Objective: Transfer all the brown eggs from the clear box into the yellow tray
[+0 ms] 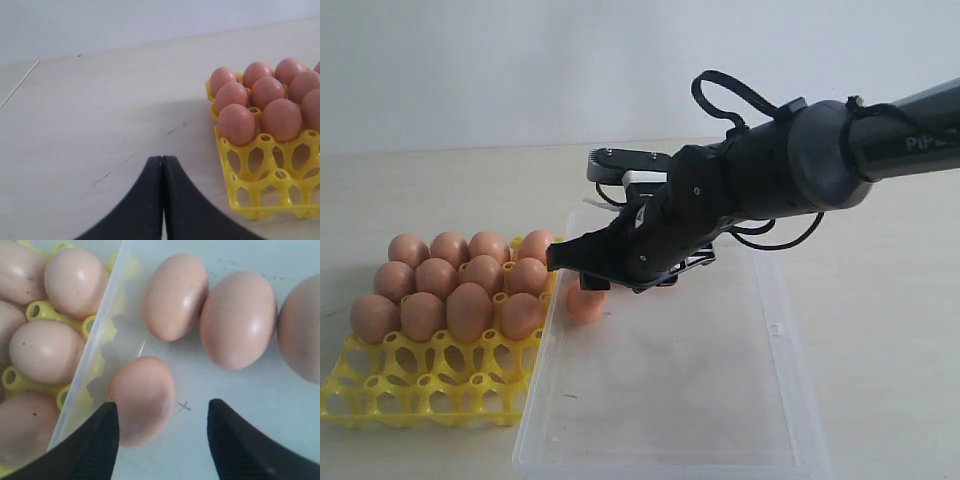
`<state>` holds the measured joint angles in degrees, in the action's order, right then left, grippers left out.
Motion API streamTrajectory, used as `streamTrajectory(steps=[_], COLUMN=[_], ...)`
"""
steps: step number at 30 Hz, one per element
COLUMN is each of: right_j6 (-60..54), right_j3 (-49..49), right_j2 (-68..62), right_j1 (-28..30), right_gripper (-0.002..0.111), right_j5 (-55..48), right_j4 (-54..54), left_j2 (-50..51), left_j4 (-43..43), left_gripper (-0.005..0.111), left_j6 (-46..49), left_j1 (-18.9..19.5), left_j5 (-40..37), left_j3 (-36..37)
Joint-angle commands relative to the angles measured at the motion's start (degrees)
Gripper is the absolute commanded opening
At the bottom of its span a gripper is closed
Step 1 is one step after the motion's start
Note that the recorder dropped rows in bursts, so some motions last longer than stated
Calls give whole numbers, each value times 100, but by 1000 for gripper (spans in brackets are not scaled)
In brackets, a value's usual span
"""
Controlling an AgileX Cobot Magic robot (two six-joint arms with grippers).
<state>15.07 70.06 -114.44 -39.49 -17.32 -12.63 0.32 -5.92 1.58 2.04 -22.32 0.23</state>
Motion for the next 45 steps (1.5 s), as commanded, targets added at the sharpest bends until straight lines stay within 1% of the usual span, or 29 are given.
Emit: streamTrajectory(steps=[1,8,15,20,21,22,24,26,30,32,34,36,38,39,40,41,42,45], right_j6=[-24,-53,-53,-53,-53,-53,-53,-53,-52,-16,0,-151,-509,-850,-963,-1057,-1057,-1034], right_j3=[351,760,884,1082,1097,1097,1097,1097,1085,1073,950,801,734,746,746,746,746,746], right_j2=[-235,-585,-855,-1107,-1122,-1122,-1069,-958,-646,-440,-220,4,174,219,219,158,105,-262], right_j1=[15,15,15,15,15,15,15,15,15,-81,-204,-387,-633,-903,-1010,-1254,-1333,-1720], right_gripper=[52,52,52,51,48,41,23,0,0,0,0,0,0,0,0,0,0,0], right_j5=[-56,-422,-392,-550,-565,-554,-554,-544,-485,-387,-53,505,1052,1456,1642,2040,2175,3159], right_j4=[-31,-31,-55,-67,-57,-56,15,159,612,939,1198,1221,1221,1263,1333,1552,1629,2134], left_j2=[-32,-32,-32,-32,-32,-32,-32,-32,-32,-32,-32,-32,-32,-32,-32,-32,-32,-32], left_j4=[14,14,14,14,14,14,14,14,14,14,14,14,14,14,14,14,14,14], left_gripper=[0,0,0,0,0,0,0,0,0,0,0,0,0,0,0,0,0,0], left_j6=[-38,-27,-42,-25,-25,-25,-25,-38,-38,-38,-23,-23,-23,-23,-39,-39,-39,-28], left_j1=[-43,-43,-43,-43,-43,-43,-43,-43,-43,-43,-43,-43,-43,-43,-43,-43,-43,-43], left_j5=[52,52,52,52,52,52,52,52,52,52,52,52,52,52,52,52,52,52], left_j3=[-23,-23,-23,-23,-23,-23,-23,-23,-23,-23,-23,-23,-23,-23,-23,-23,-23,-23])
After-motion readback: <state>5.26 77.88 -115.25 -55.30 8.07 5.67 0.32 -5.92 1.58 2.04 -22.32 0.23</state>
